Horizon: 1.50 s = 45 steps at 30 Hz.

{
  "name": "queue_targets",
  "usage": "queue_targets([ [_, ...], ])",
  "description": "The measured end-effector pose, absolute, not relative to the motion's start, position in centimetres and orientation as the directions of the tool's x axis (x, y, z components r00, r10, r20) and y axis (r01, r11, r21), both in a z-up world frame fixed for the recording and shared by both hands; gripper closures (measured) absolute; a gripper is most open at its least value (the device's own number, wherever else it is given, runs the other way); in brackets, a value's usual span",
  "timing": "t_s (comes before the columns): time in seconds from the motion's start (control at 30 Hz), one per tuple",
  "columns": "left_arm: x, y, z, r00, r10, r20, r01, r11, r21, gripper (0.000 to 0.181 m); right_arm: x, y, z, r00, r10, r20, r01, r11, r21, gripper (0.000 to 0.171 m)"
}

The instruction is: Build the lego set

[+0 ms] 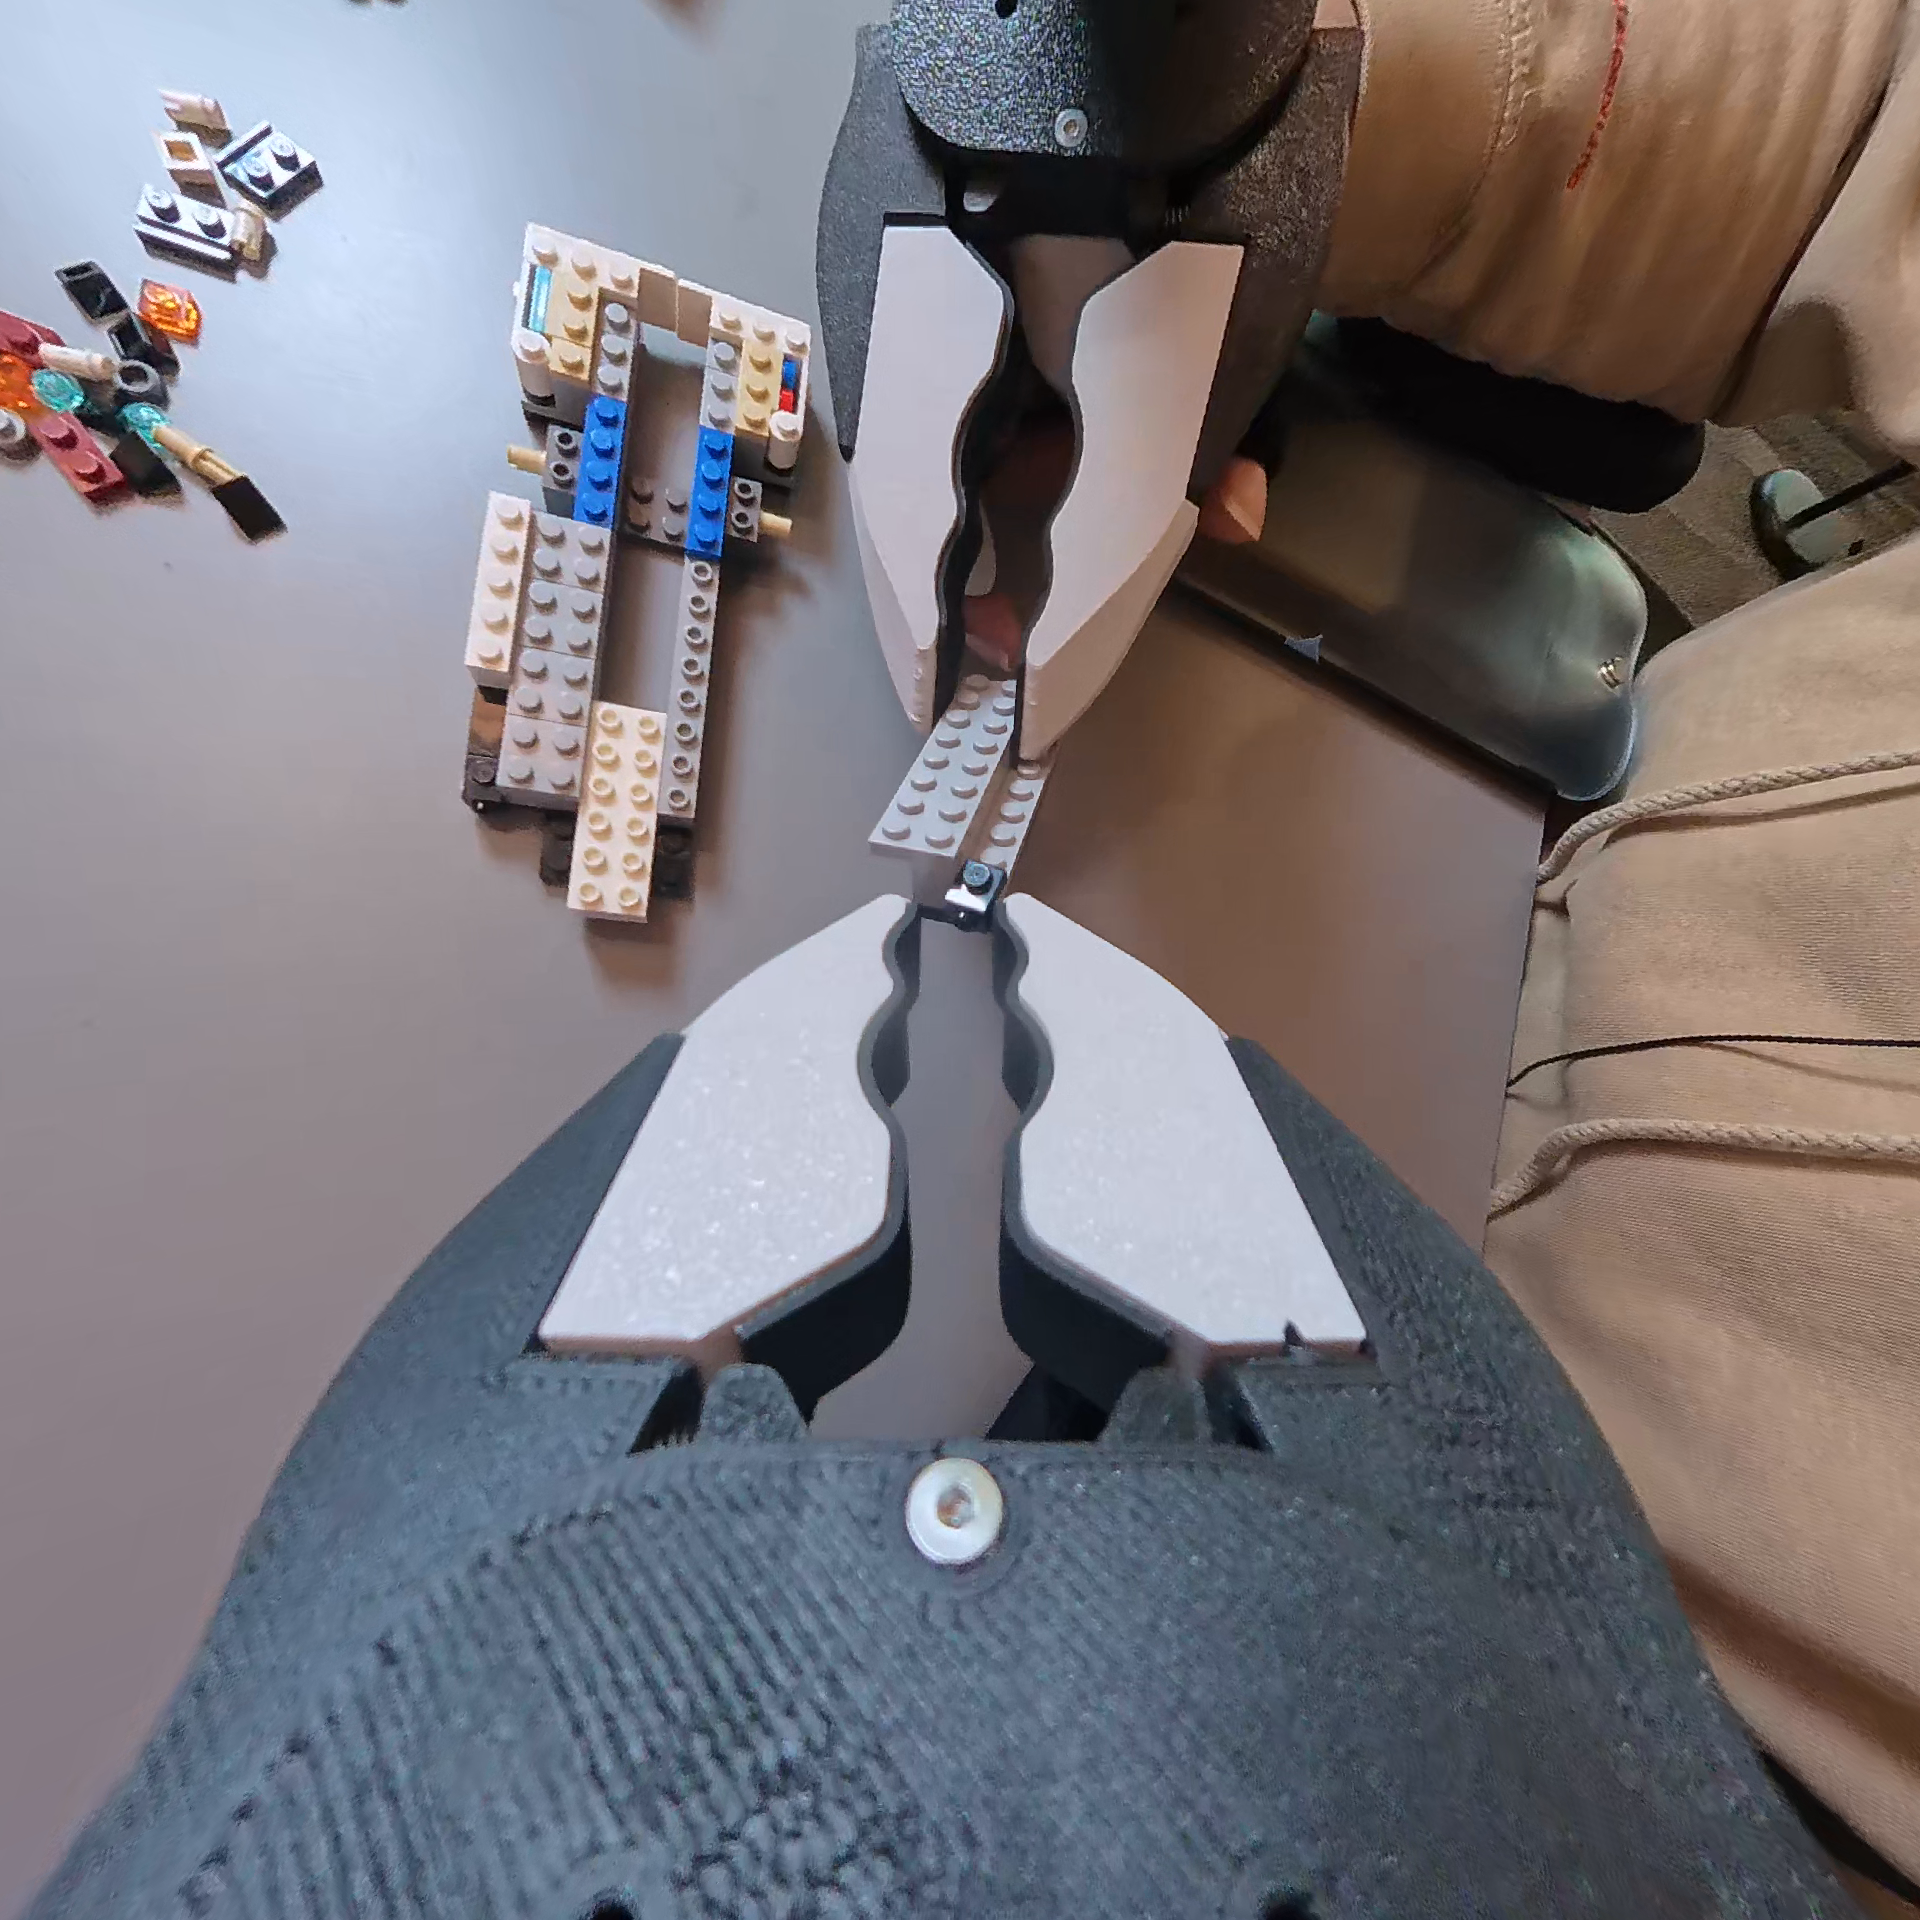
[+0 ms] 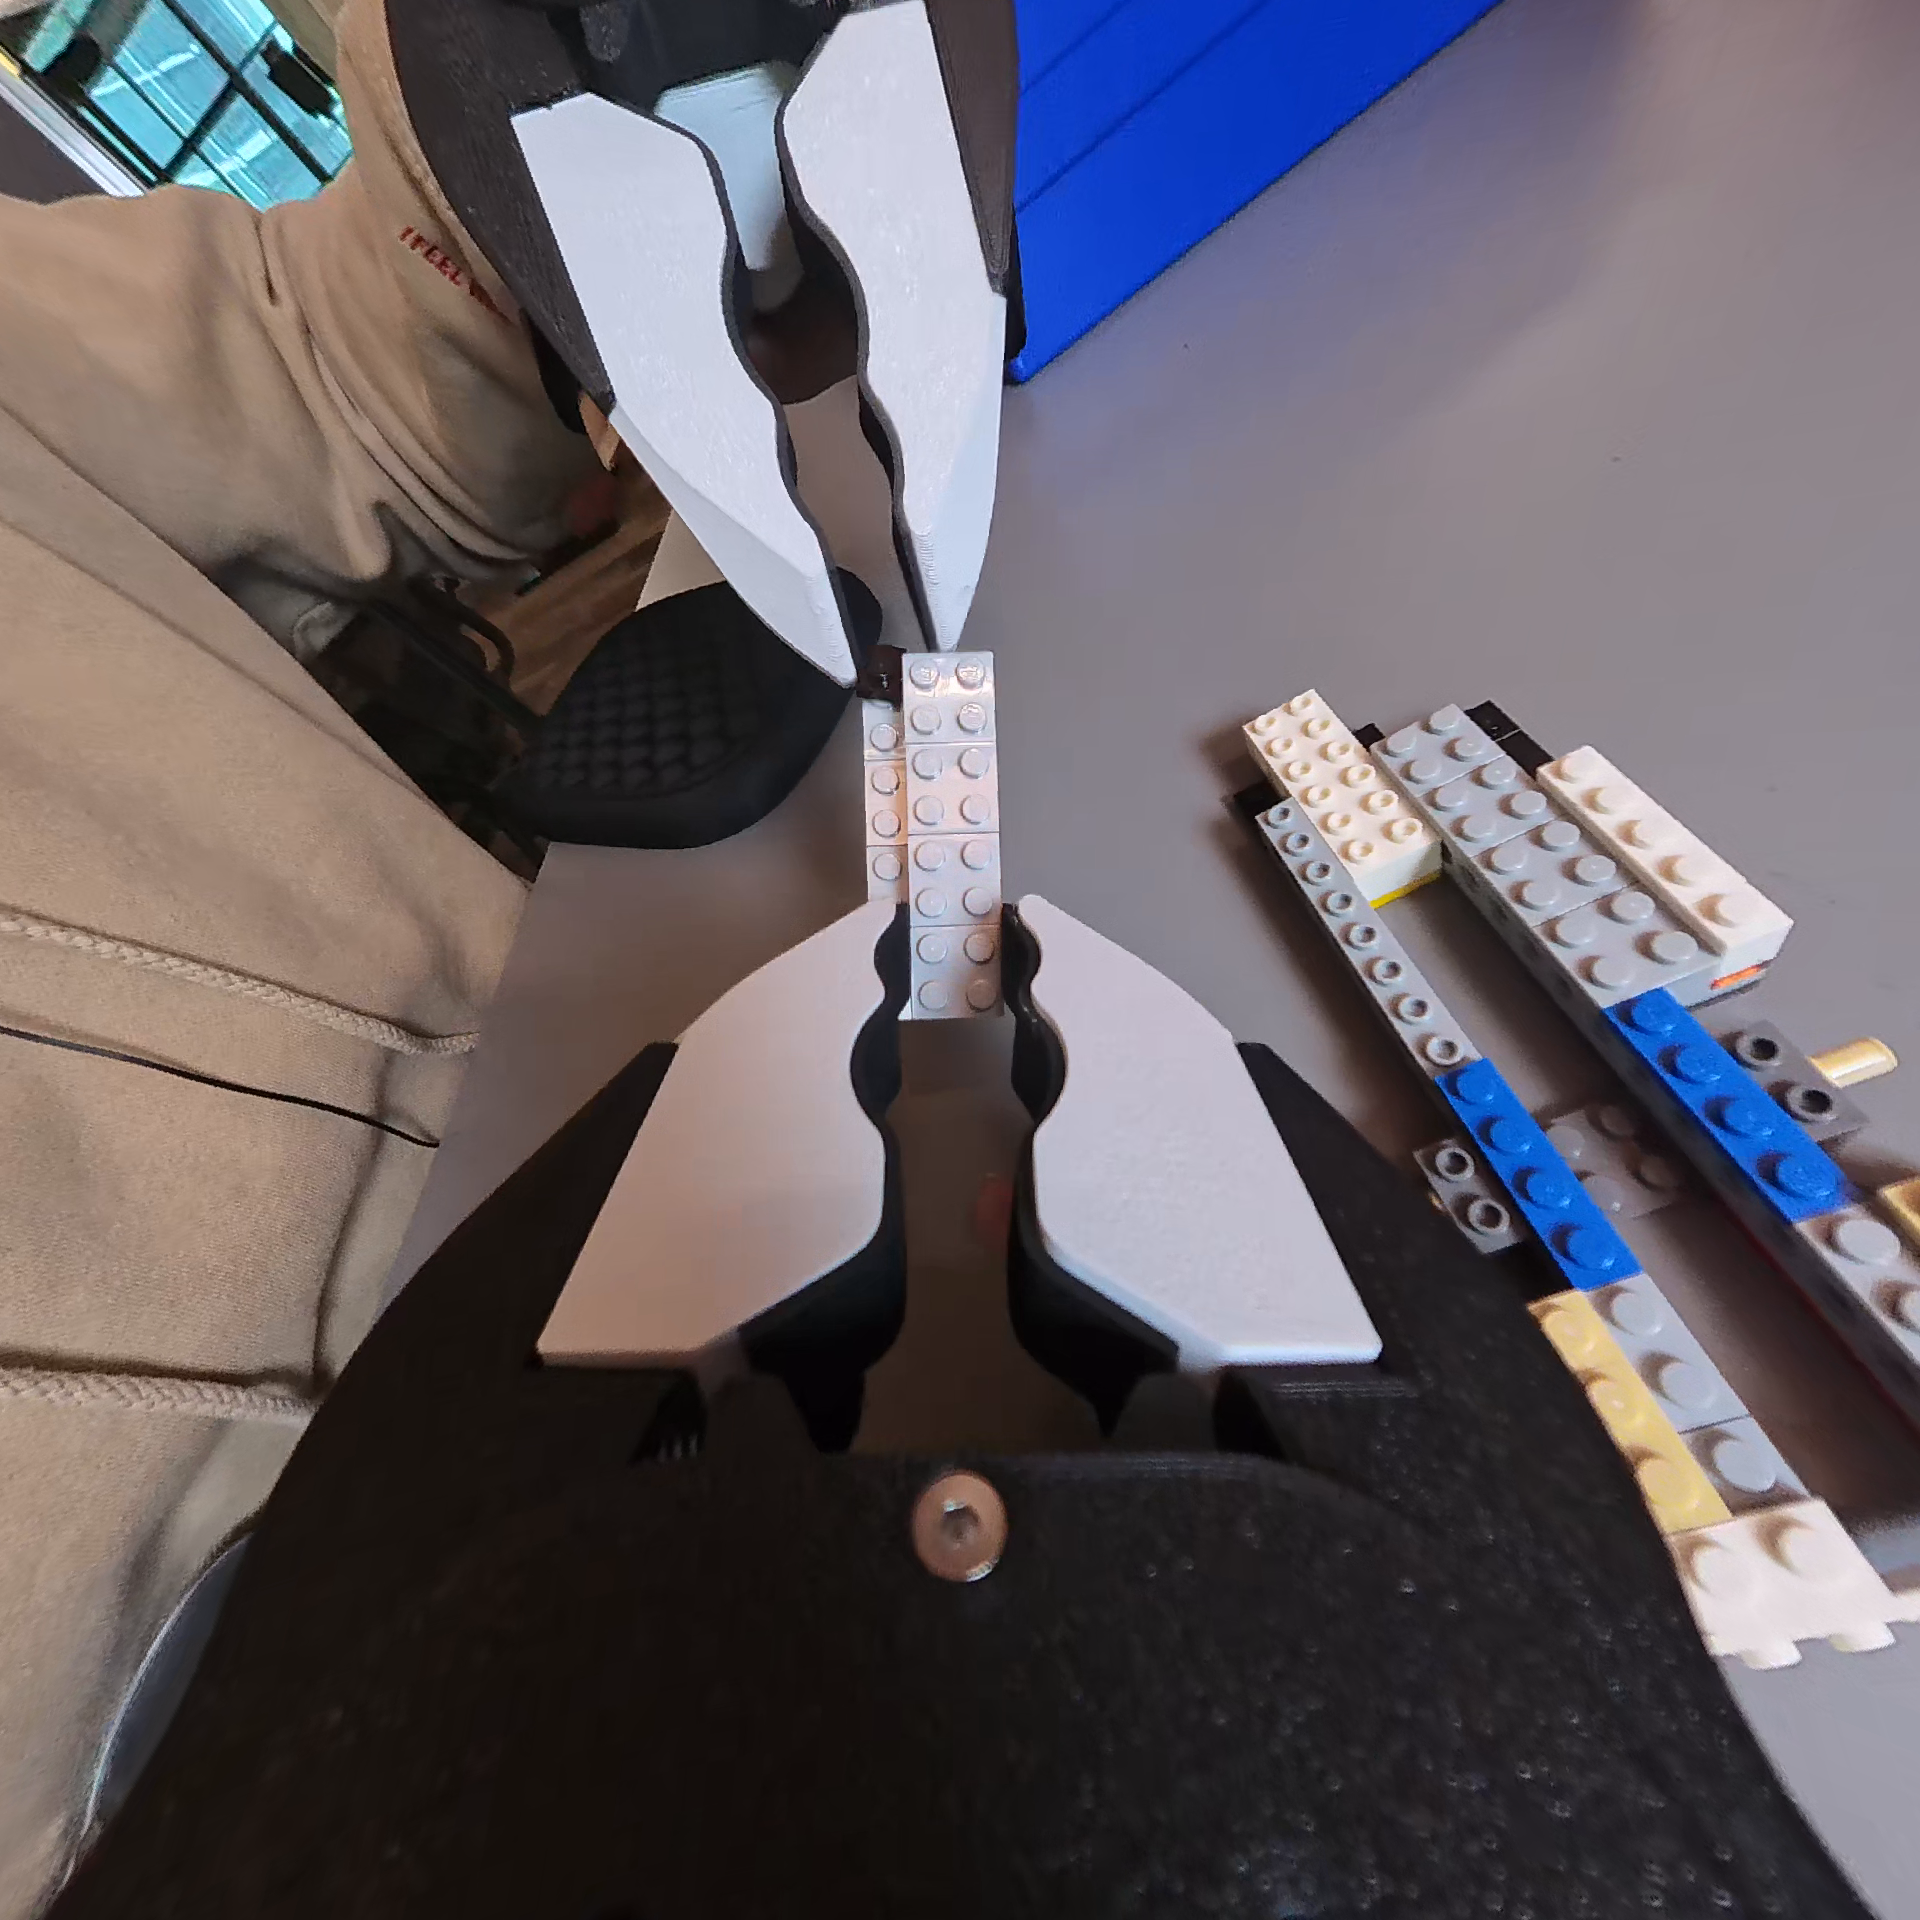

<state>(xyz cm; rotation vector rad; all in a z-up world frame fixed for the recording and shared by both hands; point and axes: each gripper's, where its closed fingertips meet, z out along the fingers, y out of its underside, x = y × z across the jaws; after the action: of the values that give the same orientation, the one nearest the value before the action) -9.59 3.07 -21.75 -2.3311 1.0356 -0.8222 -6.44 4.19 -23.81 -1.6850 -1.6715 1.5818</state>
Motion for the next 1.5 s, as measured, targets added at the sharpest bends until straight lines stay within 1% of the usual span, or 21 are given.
queue_targets([
  [0.1, -9.4, 3.1, -21.3, 0.536, -0.777, 0.331, -0.493, -0.606, -0.625, 0.163, -6.5, 4.4, -23.7, -0.271, 0.835, -0.479, 0.513, -0.296, -0.806, 0.155],
  [0.37, -9.0, 3.1, -21.0, 0.539, -0.79, 0.293, -0.496, -0.578, -0.648, 0.16, -6.5, 4.4, -23.4, -0.276, 0.827, -0.49, 0.499, -0.312, -0.808, 0.155],
  [0.5, -9.2, 3.3, -20.5, 0.546, -0.809, 0.219, -0.509, -0.528, -0.68, 0.155, -6.5, 4.4, -23.2, -0.28, 0.822, -0.495, 0.492, -0.319, -0.81, 0.155],
  [0.57, -9.3, 3.4, -19.8, 0.532, -0.837, 0.125, -0.532, -0.446, -0.72, 0.154, -6.5, 4.5, -23.1, -0.283, 0.819, -0.499, 0.489, -0.325, -0.81, 0.155],
  [0.63, -9.3, 3.2, -18.9, 0.489, -0.872, -0.018, -0.579, -0.31, -0.754, 0.152, -6.3, 4.5, -22.8, -0.291, 0.808, -0.512, 0.484, -0.337, -0.807, 0.155],
  [0.7, -9.1, 2.8, -18.3, 0.44, -0.884, -0.157, -0.629, -0.179, -0.756, 0.154, -6.2, 4.4, -22.5, -0.304, 0.789, -0.534, 0.483, -0.356, -0.8, 0.155],
  [0.83, -9.0, 1.9, -18.1, 0.334, -0.871, -0.36, -0.732, 0.001, -0.681, 0.155, -5.9, 3.8, -22.1, -0.341, 0.746, -0.572, 0.496, -0.374, -0.783, 0.155],
  [1.0, -8.4, 1.5, -18.6, 0.223, -0.839, -0.497, -0.796, 0.138, -0.59, 0.155, -5.8, 3.0, -21.8, -0.37, 0.715, -0.594, 0.507, -0.38, -0.774, 0.155],
  [1.27, -8.0, 1.5, -19.6, 0.132, -0.805, -0.579, -0.848, 0.21, -0.486, 0.161, -5.7, 2.6, -21.7, -0.375, 0.698, -0.61, 0.523, -0.384, -0.761, 0.155],
  [1.37, -8.0, 1.6, -19.7, 0.094, -0.79, -0.606, -0.863, 0.239, -0.446, 0.167, -5.7, 2.4, -21.9, -0.371, 0.69, -0.622, 0.536, -0.388, -0.75, 0.155],
  [1.5, -7.9, 1.3, -19.9, 0.025, -0.779, -0.627, -0.875, 0.287, -0.391, 0.167, -5.7, 2.2, -21.7, -0.367, 0.662, -0.654, 0.549, -0.413, -0.727, 0.155],
])
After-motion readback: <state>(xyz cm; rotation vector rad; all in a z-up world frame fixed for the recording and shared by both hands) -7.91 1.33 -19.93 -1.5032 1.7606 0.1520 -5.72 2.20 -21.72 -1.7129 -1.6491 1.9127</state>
